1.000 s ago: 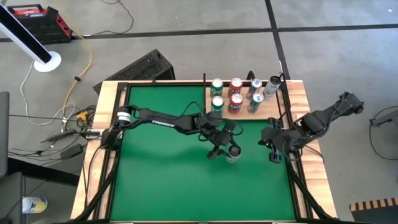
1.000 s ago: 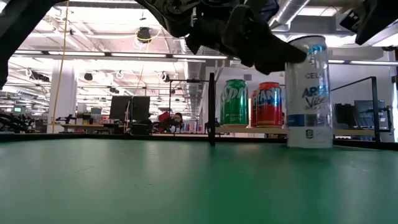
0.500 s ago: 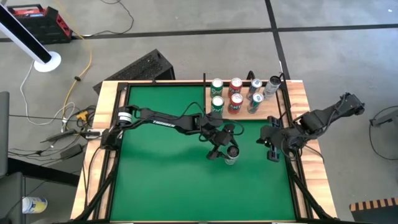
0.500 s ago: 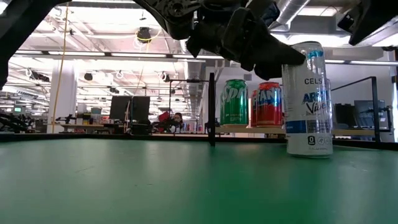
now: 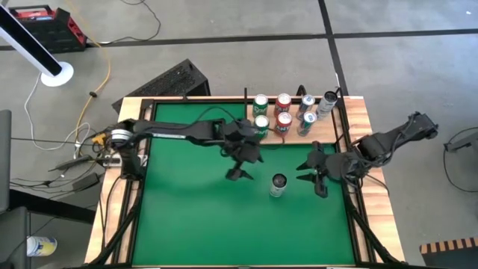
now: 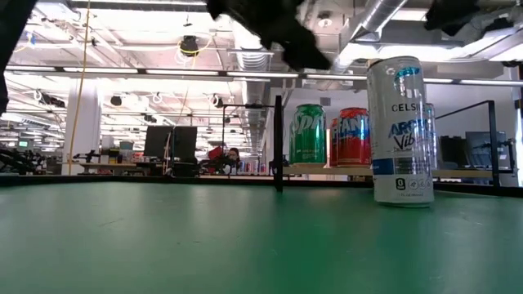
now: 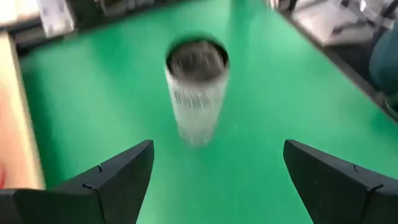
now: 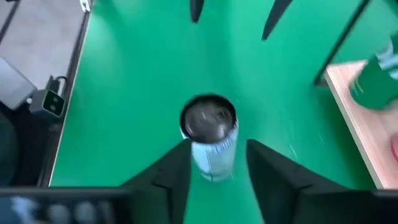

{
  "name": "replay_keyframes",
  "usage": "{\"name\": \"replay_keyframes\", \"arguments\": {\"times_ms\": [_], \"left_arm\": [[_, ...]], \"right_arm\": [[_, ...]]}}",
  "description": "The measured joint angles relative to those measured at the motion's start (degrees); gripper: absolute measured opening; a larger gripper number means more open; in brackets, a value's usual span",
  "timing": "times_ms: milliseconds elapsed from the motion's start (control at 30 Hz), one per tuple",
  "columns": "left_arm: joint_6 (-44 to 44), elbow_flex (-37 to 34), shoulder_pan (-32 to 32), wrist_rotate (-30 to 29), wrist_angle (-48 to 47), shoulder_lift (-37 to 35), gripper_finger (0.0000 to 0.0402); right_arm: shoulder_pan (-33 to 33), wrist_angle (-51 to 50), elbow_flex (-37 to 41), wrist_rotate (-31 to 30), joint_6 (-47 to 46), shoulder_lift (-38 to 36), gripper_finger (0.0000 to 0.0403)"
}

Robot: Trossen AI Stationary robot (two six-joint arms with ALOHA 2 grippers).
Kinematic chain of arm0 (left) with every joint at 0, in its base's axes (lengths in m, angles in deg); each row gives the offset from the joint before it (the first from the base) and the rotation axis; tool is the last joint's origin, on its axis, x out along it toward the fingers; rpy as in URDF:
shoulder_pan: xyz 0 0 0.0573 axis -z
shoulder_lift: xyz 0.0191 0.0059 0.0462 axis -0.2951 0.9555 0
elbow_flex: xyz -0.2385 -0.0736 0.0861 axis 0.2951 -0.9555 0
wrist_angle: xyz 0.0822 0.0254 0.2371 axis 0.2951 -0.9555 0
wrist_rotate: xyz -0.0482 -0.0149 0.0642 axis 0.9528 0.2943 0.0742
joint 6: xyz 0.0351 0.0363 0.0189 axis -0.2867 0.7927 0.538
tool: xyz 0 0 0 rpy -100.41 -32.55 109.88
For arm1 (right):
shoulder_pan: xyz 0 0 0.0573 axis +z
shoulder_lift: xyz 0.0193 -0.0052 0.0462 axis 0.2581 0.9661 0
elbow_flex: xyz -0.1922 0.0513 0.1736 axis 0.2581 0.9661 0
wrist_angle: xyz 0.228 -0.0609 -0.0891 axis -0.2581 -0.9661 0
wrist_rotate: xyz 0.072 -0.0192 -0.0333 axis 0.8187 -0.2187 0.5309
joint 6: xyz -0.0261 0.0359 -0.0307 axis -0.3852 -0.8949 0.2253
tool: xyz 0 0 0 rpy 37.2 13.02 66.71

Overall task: Place canned beverage on shelf
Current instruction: Put the white and blue soda can on the shelf aligned with the other white and blue soda can

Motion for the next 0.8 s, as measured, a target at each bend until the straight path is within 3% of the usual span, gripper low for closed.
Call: {"name": "replay_keyframes", "arguments": {"times_ms": [200,400,600,800], "left_arm": [[-0.8,-10.4,-0.6,-7.9,-2.7,-12.0,0.0342],[-6.7,-31.2,-1.4,-16.5,15.4,-27.5,0.0342],[-10.4,-47.7,-1.4,-22.1,34.5,-38.2,0.0342],[-10.5,-52.5,-1.4,-24.7,37.9,-43.0,0.0342]], "right_arm": [[-1.9,8.3,0.0,2.4,4.7,5.4,0.0267],[-5.2,6.1,-2.8,6.3,7.5,11.4,0.0340],[-7.0,3.2,-7.5,7.6,9.4,16.7,0.0383],[-7.1,-0.3,-9.4,8.0,8.7,22.4,0.0399]]}}
